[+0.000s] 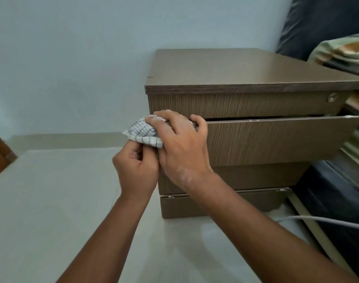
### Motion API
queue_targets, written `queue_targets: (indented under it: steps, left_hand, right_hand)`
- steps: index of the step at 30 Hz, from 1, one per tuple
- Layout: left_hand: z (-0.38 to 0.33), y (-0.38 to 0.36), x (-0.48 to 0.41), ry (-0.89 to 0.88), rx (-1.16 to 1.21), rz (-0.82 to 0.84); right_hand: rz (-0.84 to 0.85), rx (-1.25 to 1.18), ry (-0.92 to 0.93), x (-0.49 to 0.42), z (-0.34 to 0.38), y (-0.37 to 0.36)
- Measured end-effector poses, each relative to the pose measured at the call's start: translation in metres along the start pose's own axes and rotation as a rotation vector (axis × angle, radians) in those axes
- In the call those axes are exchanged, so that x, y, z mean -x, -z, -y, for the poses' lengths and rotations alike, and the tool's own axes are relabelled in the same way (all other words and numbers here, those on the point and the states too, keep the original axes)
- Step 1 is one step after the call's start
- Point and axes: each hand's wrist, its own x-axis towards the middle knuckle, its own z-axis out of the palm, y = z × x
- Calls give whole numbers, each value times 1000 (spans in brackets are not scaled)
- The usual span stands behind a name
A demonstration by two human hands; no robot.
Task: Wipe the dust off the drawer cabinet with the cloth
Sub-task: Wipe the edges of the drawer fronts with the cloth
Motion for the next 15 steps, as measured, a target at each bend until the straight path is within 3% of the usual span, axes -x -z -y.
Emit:
queue_targets:
  steps: [6, 15]
  left_hand:
    - [2, 3, 0, -46, -53, 34]
    - [1, -10, 6, -73, -82, -58]
  right_hand:
    - [20, 142, 71, -8, -19, -5]
    - [-262, 134, 93, 8, -76, 1]
